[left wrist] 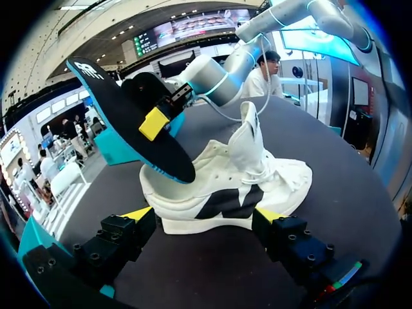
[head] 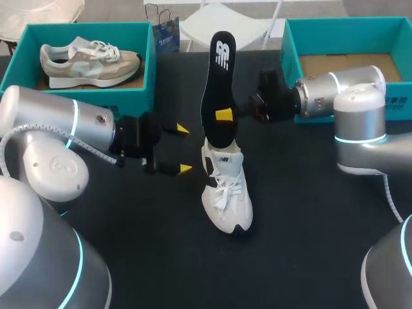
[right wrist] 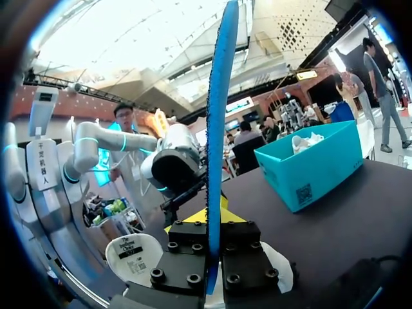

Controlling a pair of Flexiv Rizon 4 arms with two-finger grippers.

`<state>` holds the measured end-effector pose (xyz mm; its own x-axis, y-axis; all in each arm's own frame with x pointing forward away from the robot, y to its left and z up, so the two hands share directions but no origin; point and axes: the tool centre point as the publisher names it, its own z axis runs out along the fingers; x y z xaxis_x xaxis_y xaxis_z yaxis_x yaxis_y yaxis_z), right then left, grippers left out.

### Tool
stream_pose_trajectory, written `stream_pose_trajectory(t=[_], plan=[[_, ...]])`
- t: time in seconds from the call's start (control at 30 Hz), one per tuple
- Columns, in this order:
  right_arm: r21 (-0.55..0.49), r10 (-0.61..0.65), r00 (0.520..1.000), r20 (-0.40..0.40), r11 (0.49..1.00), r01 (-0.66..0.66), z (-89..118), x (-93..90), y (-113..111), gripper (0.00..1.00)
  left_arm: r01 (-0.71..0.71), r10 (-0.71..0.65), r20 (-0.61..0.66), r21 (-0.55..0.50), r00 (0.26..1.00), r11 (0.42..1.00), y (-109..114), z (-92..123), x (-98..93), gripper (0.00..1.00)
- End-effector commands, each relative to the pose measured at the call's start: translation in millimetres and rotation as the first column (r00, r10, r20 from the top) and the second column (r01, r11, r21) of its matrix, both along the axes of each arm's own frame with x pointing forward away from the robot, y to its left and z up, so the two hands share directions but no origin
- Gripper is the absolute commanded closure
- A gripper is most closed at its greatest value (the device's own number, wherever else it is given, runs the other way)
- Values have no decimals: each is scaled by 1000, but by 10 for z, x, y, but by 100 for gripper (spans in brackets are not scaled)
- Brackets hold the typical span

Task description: Take the shoe out of the shoebox, open the shoe tongue, remove and reinsert the insole, then place the shoe into the shoebox

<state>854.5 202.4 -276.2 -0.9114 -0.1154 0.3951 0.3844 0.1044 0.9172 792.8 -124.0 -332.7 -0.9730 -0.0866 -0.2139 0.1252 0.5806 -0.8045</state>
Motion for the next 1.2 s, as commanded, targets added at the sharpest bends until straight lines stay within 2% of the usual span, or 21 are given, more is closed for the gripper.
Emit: stream_pose_trajectory(t=[0.03,0.33,0.73,1.2], plan=[[-20,31,999,4,999,-31,-74,27,57,100,-27,27,8,13,1000,1000,-20,-21,9,0],[-57,55,997,50,997,-52,-209,-7,-10,100,-27,27,8,13,1000,1000,-20,-21,9,0],[-62,59,998,-7,996,-59,-389,-86,-39,100,-27,27,8,13,1000,1000,-20,-21,9,0],[-127,59,988,-142,989,-77,-710,-355,-94,100,-27,27,8,13,1000,1000,-20,-21,9,0]])
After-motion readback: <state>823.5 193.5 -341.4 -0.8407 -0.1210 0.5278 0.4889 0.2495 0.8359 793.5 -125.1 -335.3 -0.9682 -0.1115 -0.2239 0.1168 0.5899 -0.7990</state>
